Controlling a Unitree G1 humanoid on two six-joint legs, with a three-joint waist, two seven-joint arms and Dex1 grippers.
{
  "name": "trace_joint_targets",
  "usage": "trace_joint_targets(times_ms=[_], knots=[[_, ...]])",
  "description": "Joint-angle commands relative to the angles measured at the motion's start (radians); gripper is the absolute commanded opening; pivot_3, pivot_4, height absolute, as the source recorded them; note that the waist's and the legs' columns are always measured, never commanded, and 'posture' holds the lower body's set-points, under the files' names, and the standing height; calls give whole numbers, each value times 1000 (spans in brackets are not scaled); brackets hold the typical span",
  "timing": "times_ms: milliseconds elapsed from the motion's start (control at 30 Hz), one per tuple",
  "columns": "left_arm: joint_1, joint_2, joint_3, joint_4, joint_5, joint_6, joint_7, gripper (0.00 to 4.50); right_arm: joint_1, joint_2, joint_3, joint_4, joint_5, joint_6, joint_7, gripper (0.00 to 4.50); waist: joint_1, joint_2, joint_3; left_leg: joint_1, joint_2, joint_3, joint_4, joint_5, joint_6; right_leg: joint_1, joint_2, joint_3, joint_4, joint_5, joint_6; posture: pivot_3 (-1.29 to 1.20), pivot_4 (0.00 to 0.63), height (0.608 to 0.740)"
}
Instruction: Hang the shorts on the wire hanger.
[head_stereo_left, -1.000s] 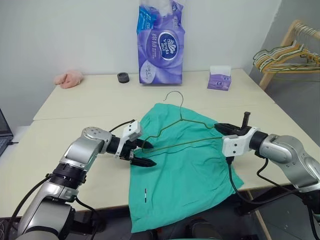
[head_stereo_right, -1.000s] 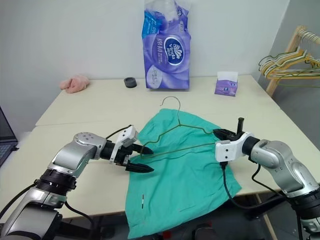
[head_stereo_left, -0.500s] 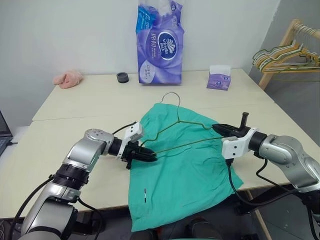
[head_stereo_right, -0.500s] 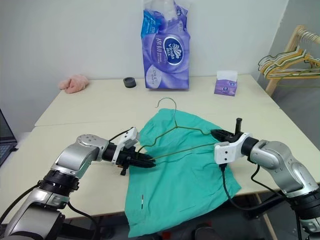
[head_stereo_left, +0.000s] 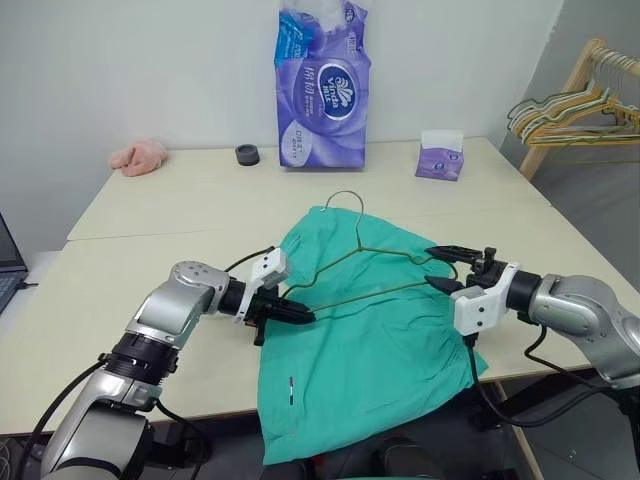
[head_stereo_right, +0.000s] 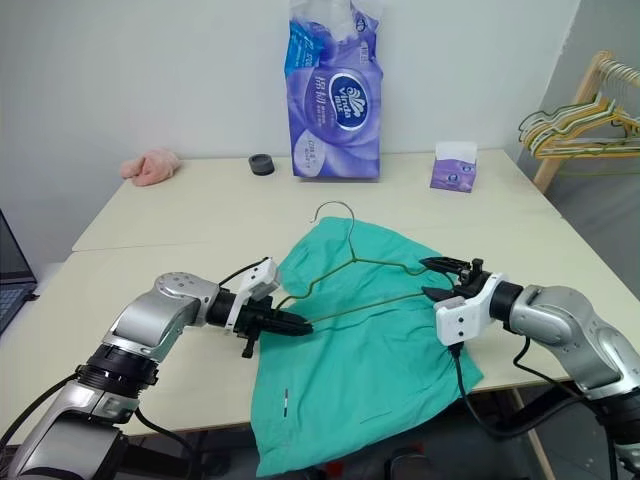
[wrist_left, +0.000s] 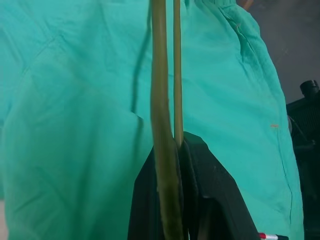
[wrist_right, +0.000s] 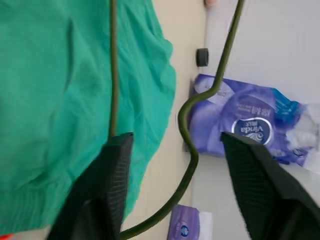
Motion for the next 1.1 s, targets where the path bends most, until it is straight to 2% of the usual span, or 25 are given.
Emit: trace_joint_targets(times_ms=[33, 167, 300, 467, 667, 900, 1000, 1100], knots=[[-9, -15, 19, -38, 13, -67, 34, 0, 56, -28, -79, -92, 188, 62, 82, 3095, 1, 0, 0, 0, 0, 0, 0, 0, 0, 0, 0, 0, 0, 0, 0, -150, 34, 740], [-12, -14, -5, -35, 73, -187, 57, 0, 142, -67, -154, -215, 413, 341, 207, 3095, 3, 0, 0, 0, 0, -1, 0, 0, 0, 1, 0, 0, 0, 0, 0, -160, 34, 740], [-14, 2, -39, -52, 142, -324, 39, 0, 157, -108, -211, -357, 629, 735, 267, 3095, 0, 0, 0, 1, 0, -1, 0, 0, 0, 1, -1, 0, -1, 0, 0, -166, 32, 740], [-42, -2, -57, -102, 158, -333, 18, 0, 135, -195, -196, -460, 792, 1079, 338, 3095, 1, 1, 1, 0, 1, -1, 0, 0, 0, 1, -1, -1, -2, 0, 0, -176, 34, 740], [-54, -11, -64, -125, 170, -329, 17, 0, 29, -193, -93, -477, 805, 1247, 331, 3095, 1, 1, 1, -1, 1, -1, 0, -1, 0, 1, -1, -2, -3, -2, 3, -174, 38, 740], [-51, -13, -64, -151, 163, -326, 18, 0, -72, -175, 33, -439, 776, 1337, 348, 3095, 0, 1, 1, -5, 2, -1, 0, -1, 0, -4, -1, -3, -3, 0, 0, -164, 35, 740], [-37, -3, -65, -167, 160, -321, 11, 0, -66, -189, 74, -420, 732, 1330, 345, 2475, 1, 2, 1, -12, 2, -1, 1, -1, 0, -11, -1, -3, -2, 0, 0, -160, 34, 740], [-28, 3, -67, -177, 157, -311, 2, 0, -66, -181, 74, -412, 728, 1337, 348, 1546, 2, 2, 1, -15, 1, -1, 2, -1, 0, -14, -1, -3, -1, 0, 0, -161, 35, 740]])
